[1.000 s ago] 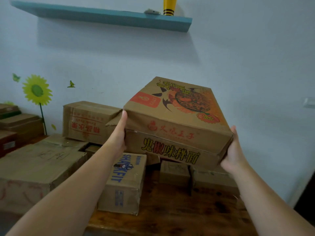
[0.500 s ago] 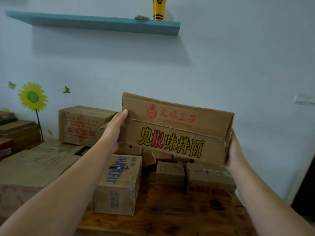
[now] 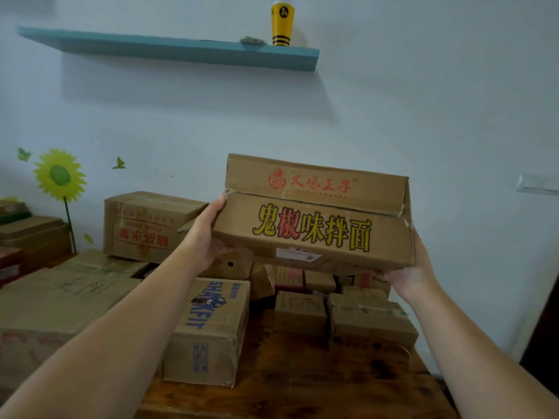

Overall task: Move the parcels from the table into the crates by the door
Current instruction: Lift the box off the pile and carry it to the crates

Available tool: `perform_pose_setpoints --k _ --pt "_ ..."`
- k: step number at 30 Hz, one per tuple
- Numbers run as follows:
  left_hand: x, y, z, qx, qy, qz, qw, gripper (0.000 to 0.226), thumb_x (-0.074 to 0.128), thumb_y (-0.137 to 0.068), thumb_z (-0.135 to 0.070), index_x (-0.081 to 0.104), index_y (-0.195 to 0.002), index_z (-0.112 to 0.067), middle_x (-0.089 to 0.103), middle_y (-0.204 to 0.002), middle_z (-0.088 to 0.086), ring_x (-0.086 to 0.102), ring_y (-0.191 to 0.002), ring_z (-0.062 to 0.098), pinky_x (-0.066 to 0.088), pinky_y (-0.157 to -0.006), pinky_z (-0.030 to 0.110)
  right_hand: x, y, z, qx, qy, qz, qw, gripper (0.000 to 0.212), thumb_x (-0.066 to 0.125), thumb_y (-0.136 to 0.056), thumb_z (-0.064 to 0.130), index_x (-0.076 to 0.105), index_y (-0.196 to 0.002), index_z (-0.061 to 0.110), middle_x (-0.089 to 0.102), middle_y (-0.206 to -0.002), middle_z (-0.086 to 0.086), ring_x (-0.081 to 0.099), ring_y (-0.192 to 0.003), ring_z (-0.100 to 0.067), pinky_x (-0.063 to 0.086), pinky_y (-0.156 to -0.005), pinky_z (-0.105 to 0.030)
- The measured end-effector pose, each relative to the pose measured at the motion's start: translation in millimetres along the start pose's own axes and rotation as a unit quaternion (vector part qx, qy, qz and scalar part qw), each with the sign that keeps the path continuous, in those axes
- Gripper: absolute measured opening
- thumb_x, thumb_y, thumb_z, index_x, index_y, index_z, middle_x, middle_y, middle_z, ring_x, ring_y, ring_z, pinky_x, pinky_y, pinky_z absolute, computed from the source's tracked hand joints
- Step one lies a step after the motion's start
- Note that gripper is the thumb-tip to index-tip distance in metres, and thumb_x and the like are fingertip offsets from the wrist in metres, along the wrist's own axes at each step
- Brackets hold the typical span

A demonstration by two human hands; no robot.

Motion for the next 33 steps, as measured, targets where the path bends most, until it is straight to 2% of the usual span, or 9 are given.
perform_pose_setpoints --k 5,8,11,14,16,19,24,28,33 --pt "2.3 1.3 7.2 -0.012 0.018 0.024 0.999 0.036 0.041 -0.09 -0.053 0.061 -0.106 -0.027 0.073 -0.096 0.003 0.061 -0.099 0.026 0.043 -0.091 0.049 -1.6 5.1 -7.4 0.014 -0.013 -0.001 1.0 0.035 0.041 -0.094 0.054 0.064 -0.105 0.03 0.072 -0.101 -0.004 0.064 -0.098 -0.028 0.051 -0.081 -0.048" --pt "1.6 1.8 9.8 -0.024 0.038 0.006 0.999 0.039 0.038 -0.092 -0.056 0.062 -0.108 -0.029 0.069 -0.107 0.004 0.06 -0.104 0.027 0.048 -0.083 0.049 -8.9 4.4 -9.2 0.019 -0.06 -0.007 0.998 0.039 0.042 -0.092 0.055 0.063 -0.109 0.027 0.072 -0.104 -0.007 0.062 -0.103 -0.03 0.046 -0.09 -0.053" --pt "-7.2 2.6 16.7 -0.037 0.083 -0.023 0.996 0.038 0.033 -0.095 -0.044 0.063 -0.105 -0.023 0.063 -0.119 0.008 0.056 -0.109 0.031 0.046 -0.087 0.053 -17.6 1.7 -4.7 0.01 -0.081 -0.001 0.997 0.027 0.038 -0.094 0.033 0.062 -0.094 0.021 0.07 -0.096 -0.006 0.059 -0.101 -0.031 0.045 -0.083 -0.052" --pt "-8.5 2.0 22.1 -0.062 0.125 -0.047 0.989 0.036 0.024 -0.095 -0.019 0.054 -0.106 -0.004 0.049 -0.133 0.02 0.048 -0.114 0.038 0.04 -0.089 0.056 -27.4 -3.1 -0.8 -0.001 -0.045 -0.001 0.999 0.036 0.027 -0.093 0.008 0.06 -0.099 0.02 0.065 -0.098 -0.009 0.058 -0.094 -0.03 0.046 -0.076 -0.048" --pt "-9.1 -0.9 20.9 -0.051 0.038 -0.05 0.997 0.038 0.023 -0.093 0.0 0.05 -0.12 -0.004 0.046 -0.135 0.024 0.05 -0.108 0.038 0.045 -0.085 0.05 -32.6 -5.8 1.2 -0.017 -0.017 0.005 1.0 0.049 0.025 -0.084 -0.011 0.059 -0.099 0.02 0.061 -0.098 -0.009 0.057 -0.092 -0.029 0.046 -0.072 -0.044" --pt "-3.1 -2.3 18.4 -0.013 -0.049 0.04 0.998 0.06 0.026 -0.081 0.012 0.052 -0.125 -0.02 0.062 -0.116 0.012 0.059 -0.1 0.031 0.052 -0.075 0.044 -37.5 -8.6 6.0 -0.049 0.019 0.043 0.998 0.055 0.036 -0.075 -0.023 0.059 -0.1 0.02 0.066 -0.096 -0.007 0.059 -0.091 -0.026 0.044 -0.07 -0.035" --pt "9.7 -3.5 15.7 0.011 -0.078 0.116 0.99 0.047 0.05 -0.09 0.001 0.054 -0.123 -0.032 0.07 -0.109 0.0 0.069 -0.095 0.021 0.056 -0.061 0.039 -39.4 -6.5 1.0 -0.056 0.063 0.058 0.995 0.044 0.052 -0.08 -0.014 0.061 -0.102 0.022 0.069 -0.098 0.0 0.063 -0.086 -0.019 0.044 -0.064 -0.03" --pt "8.2 -7.3 24.8 0.007 -0.139 0.091 0.986 0.033 0.055 -0.093 -0.021 0.057 -0.117 -0.043 0.07 -0.109 -0.01 0.067 -0.097 0.012 0.053 -0.073 0.041 -39.0 -0.7 4.1 -0.063 0.121 0.042 0.99 0.032 0.057 -0.087 0.0 0.062 -0.105 0.026 0.072 -0.097 0.005 0.064 -0.084 -0.015 0.042 -0.061 -0.028" --pt "8.4 -8.1 35.1 -0.002 -0.163 0.048 0.985 0.032 0.051 -0.093 -0.038 0.055 -0.125 -0.034 0.071 -0.107 -0.009 0.065 -0.1 0.013 0.053 -0.072 0.037 -30.7 3.3 -1.8 -0.049 0.114 0.05 0.991 0.027 0.056 -0.089 0.027 0.058 -0.116 0.028 0.072 -0.107 0.002 0.066 -0.102 -0.02 0.049 -0.077 -0.039"
Point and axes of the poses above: each hand's wrist, its own y-axis away from the middle knuckle, its own x-axis out of the palm, z = x × y, the point moved 4 cm from there along -y, towards the middle knuckle
